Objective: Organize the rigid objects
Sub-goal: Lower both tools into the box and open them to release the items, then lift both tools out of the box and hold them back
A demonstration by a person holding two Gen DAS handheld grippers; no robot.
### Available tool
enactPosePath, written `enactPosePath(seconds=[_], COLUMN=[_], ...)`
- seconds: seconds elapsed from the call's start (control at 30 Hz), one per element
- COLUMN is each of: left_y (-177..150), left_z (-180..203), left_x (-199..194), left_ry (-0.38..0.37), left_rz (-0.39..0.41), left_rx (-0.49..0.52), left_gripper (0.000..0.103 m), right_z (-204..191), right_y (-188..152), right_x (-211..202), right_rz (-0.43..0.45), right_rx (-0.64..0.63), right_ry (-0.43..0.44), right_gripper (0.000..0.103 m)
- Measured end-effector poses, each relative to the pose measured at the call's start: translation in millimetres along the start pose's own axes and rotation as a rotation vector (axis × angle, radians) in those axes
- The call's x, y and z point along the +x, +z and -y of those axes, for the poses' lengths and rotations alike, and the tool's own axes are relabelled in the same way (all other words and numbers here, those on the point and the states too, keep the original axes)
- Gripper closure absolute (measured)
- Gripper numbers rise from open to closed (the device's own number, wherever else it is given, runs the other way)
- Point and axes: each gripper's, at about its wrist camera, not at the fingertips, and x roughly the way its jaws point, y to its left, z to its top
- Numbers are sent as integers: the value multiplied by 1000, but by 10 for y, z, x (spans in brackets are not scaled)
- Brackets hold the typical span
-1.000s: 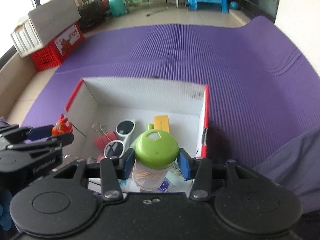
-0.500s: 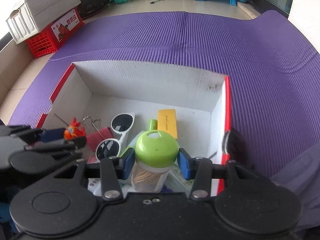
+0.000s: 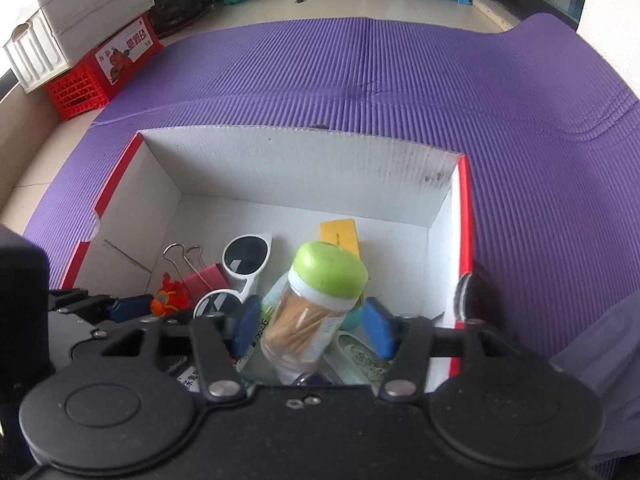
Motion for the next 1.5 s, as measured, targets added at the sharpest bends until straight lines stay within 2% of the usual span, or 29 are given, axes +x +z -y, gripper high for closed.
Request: enactPosePath(seconds=[0.23,0.3,0.37,0.5,0.83,1.13,1.2,1.37,1.47,1.5], left_y=[-24,-48,-80,-160,-487,-839,-922,-1127,-1233,-1269], left_z=[-18,-31,-32,-49,-47,-46,-45,-37,-18,-10], left_x=[-206,-310,-441,-722,-1525,-2057,-2171,-2420,-2528,-2564], left_ry=[-6,-19,-19,-29,-38,-32,-38,-45,-52,-58], left_rz=[21,33,54,89,208,299,323,373,393,400], left_rx=[-26,-41,-50,-68,-69,-55,-55,-55,-58,-63], left_gripper=[59,43,38,37,37,37,29,26,17,17], right_z=[51,69,77,103,59,102,113,125,114,107], right_y=[-66,-91,-120,-227,-580,-887,-956,-1164,-1300,-1347], right_x=[-188,-283,-376,-633,-1311,-1729,-1816,-2023,-2160,-2203], right_rz=[27,40,52,92,217,300,322,380,421,434], right_rx=[1,2,4,2,-44,-44,-47,-62,-85,-97], right_ry=[10,19,26,55,128,192,202,224,233,233], right_gripper=[35,35,35,28,25,17,15,8,1,0])
